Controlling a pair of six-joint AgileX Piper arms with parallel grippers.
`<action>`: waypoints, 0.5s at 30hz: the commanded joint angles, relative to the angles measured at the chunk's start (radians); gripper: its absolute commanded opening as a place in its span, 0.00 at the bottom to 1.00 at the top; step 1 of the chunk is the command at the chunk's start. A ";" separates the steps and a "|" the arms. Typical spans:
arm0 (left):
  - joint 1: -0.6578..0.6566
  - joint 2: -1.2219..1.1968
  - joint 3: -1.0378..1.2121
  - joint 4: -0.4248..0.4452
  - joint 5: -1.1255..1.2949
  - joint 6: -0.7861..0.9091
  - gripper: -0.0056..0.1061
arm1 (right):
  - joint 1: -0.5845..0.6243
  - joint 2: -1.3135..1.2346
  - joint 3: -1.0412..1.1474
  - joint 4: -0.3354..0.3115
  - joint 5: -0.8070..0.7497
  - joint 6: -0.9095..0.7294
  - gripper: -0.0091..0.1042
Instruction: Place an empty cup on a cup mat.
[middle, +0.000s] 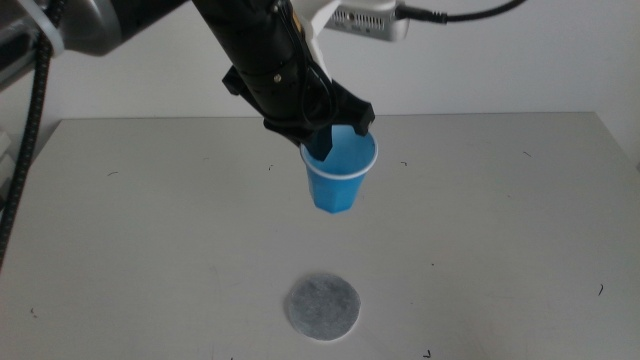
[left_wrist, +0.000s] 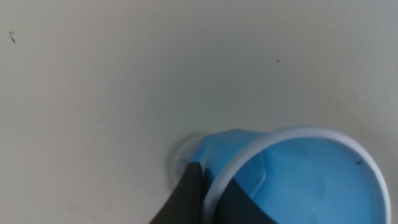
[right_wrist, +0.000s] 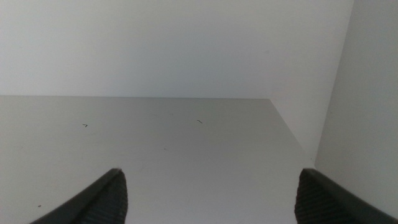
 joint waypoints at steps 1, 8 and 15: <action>-0.009 -0.041 0.036 -0.011 0.032 -0.013 0.05 | 0.002 -0.019 -0.012 -0.009 -0.078 -0.008 0.91; -0.009 -0.041 0.245 -0.042 -0.137 -0.013 0.05 | 0.002 -0.019 -0.012 -0.009 -0.078 -0.008 0.91; -0.009 -0.041 0.430 -0.065 -0.350 -0.013 0.05 | 0.002 -0.019 -0.012 -0.009 -0.078 -0.008 0.91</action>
